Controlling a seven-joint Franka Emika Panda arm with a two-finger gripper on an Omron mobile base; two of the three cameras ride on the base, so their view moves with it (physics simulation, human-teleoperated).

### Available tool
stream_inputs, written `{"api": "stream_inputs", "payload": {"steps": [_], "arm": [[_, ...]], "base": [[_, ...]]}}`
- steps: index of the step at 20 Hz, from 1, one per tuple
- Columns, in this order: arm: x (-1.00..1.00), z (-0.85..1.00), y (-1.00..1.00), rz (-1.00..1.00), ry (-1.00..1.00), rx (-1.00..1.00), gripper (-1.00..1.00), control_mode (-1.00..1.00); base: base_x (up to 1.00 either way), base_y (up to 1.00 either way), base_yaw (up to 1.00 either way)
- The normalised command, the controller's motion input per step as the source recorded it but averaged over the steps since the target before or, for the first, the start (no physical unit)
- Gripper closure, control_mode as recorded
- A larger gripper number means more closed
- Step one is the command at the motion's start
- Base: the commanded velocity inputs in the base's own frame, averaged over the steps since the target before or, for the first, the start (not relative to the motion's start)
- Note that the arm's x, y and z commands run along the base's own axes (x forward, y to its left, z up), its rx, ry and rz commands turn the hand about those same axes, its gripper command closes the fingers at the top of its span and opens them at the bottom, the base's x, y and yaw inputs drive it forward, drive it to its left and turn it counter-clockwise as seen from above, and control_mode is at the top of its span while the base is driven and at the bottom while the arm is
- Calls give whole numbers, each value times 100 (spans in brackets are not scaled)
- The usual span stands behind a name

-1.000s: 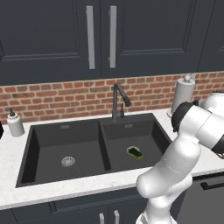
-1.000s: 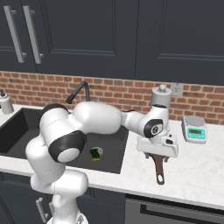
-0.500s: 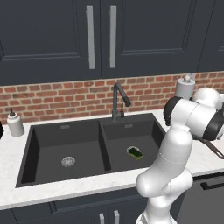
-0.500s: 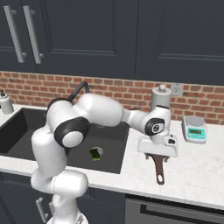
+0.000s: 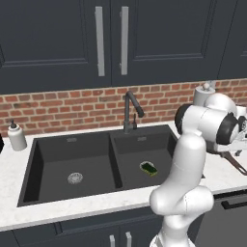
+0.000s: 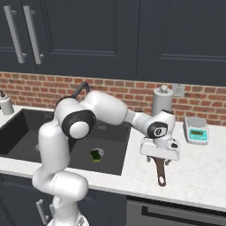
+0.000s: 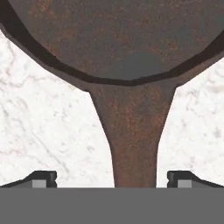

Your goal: Pick the pan and sponge and place them into the sink. Then turn on the water.

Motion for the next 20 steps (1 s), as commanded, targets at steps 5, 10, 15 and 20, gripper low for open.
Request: {"api": "stream_inputs", "payload": {"steps": [5, 10, 15, 20], "arm": [[22, -27, -5, 0, 0, 0, -100, -100], [34, -35, -22, 0, 0, 0, -100, -100], [36, -39, -37, 0, -1, 0, -100, -100], [18, -26, -10, 0, 0, 0, -100, -100]], "base": [[0, 0, 0], [0, 0, 0], [0, 0, 0], [0, 0, 0]]}}
